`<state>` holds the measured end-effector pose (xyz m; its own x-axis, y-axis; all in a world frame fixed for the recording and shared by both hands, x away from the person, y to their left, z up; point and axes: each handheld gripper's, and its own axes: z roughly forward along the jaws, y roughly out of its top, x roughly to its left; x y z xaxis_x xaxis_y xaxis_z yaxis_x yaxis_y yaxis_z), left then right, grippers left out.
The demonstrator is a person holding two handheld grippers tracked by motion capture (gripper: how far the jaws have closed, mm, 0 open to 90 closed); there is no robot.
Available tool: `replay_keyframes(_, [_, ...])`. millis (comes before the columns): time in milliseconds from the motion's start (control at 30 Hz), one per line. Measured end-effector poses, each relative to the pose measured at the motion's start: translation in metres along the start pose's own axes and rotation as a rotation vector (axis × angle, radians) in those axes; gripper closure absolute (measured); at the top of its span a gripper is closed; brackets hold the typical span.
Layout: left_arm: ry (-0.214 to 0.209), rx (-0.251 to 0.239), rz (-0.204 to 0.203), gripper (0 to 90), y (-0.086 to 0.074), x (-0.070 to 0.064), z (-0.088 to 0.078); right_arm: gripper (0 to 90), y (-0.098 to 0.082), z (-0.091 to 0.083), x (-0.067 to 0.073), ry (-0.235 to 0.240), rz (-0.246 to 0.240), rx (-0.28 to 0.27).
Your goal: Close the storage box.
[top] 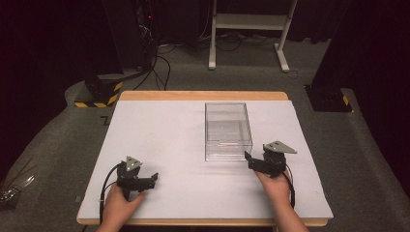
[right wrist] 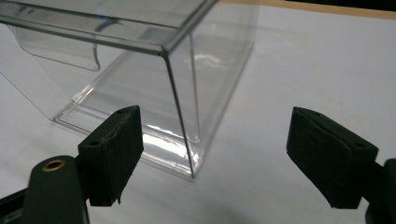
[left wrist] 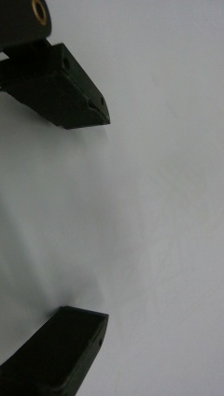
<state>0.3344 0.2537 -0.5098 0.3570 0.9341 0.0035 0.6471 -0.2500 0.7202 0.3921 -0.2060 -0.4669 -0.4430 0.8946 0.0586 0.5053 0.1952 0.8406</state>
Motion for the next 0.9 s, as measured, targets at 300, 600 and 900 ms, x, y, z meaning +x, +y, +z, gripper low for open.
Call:
replay_keyframes(300, [0.000, 0.000, 0.000, 6.0, 0.000, 0.000, 0.000, 18.8, -0.021, -0.017, -0.021, -0.041, 0.018, 0.032])
replay_keyframes(600, [0.000, 0.000, 0.000, 6.0, 0.000, 0.000, 0.000, 18.3, -0.047, -0.026, -0.043, -0.097, 0.022, 0.108])
replay_keyframes(900, [0.002, -0.005, -0.003, 6.1, 0.000, 0.000, 0.000, 22.4, -0.051, -0.017, -0.035, -0.119, -0.063, 0.190])
